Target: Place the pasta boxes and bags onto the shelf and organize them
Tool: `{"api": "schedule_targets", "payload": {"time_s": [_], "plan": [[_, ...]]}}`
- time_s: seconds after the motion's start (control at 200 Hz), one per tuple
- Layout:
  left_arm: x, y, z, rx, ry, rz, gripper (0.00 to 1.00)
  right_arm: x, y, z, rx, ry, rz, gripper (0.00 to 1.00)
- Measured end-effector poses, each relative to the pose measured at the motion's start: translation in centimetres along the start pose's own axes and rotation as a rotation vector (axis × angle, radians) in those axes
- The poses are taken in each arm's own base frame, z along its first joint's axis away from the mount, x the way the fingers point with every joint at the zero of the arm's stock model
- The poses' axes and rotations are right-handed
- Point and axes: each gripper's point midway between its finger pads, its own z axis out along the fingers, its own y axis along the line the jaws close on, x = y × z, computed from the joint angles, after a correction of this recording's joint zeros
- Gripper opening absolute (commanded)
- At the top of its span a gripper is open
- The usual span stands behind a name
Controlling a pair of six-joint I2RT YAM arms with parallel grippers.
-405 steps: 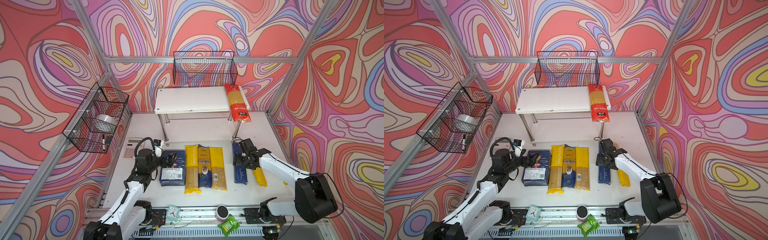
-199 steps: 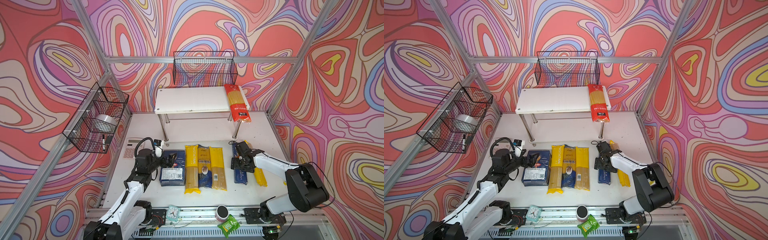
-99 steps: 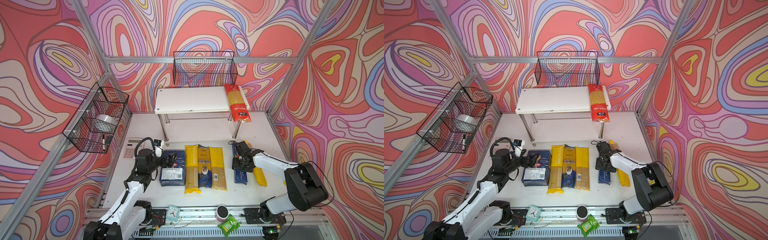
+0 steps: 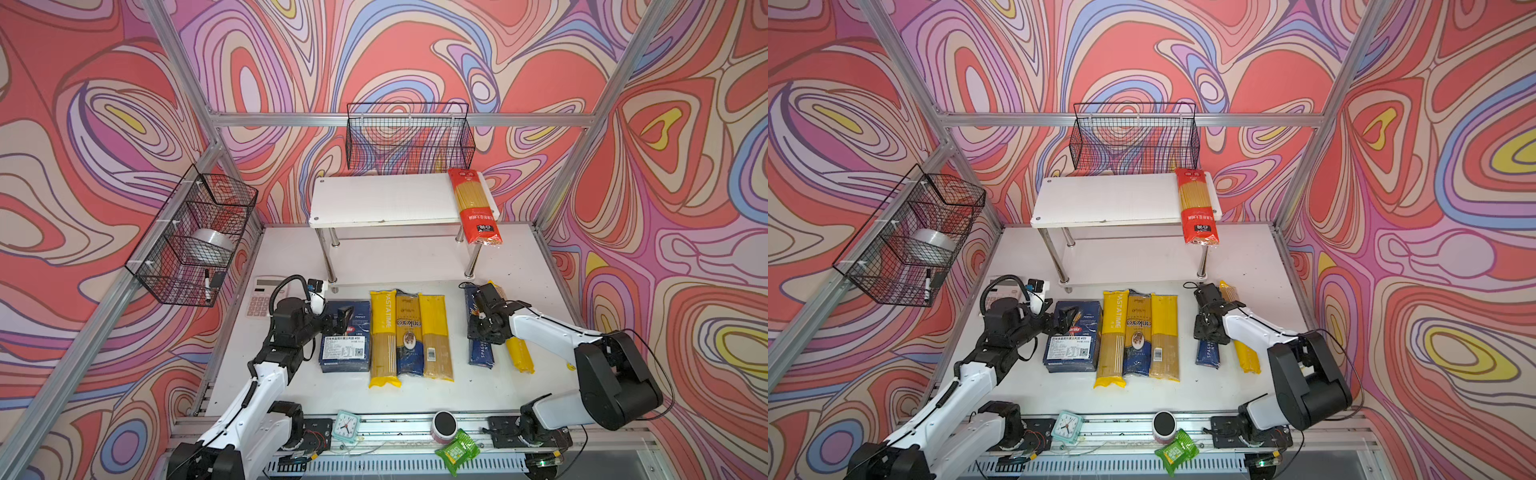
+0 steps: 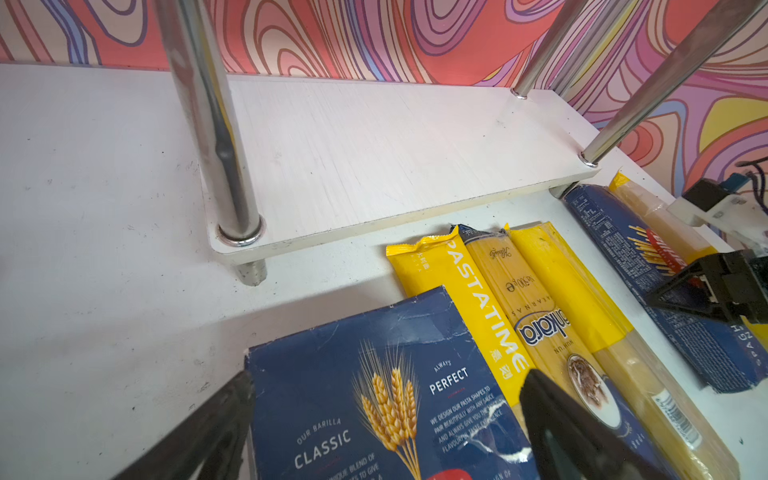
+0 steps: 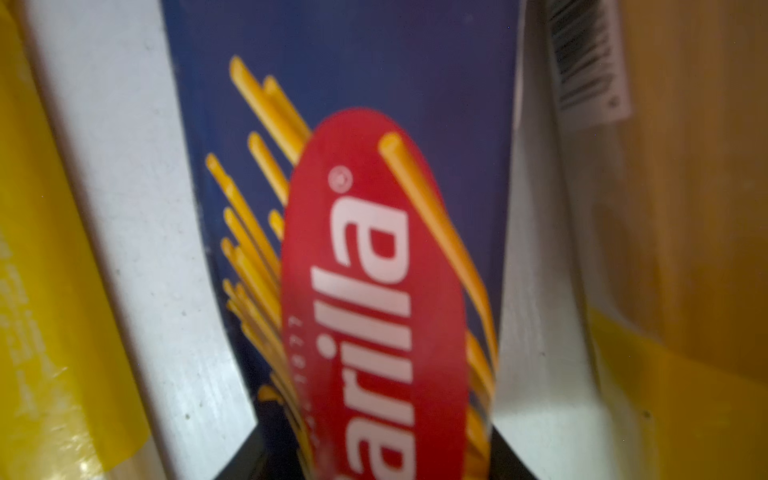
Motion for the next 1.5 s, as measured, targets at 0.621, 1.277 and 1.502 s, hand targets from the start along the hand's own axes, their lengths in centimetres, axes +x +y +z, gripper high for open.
{"api": "schedule_targets", "payload": {"time_s": [0.621, 1.277, 1.502], "plan": [[0.2, 0.0, 0.1, 0.002, 0.01, -0.003, 1.0, 2.4, 3.3, -4.8, -0.207, 0.037, -0.044, 0.38], [0.2, 0.0, 0.1, 0.002, 0.01, -0.001, 1.0, 4.9, 13.2, -15.6, -0.397, -0.098, -0.32, 0.37], [0.3, 0.0, 0.2, 0.002, 0.011, -0.001, 1.0, 6.4, 18.3, -19.0, -0.425, -0.163, -0.47, 0.37]]}}
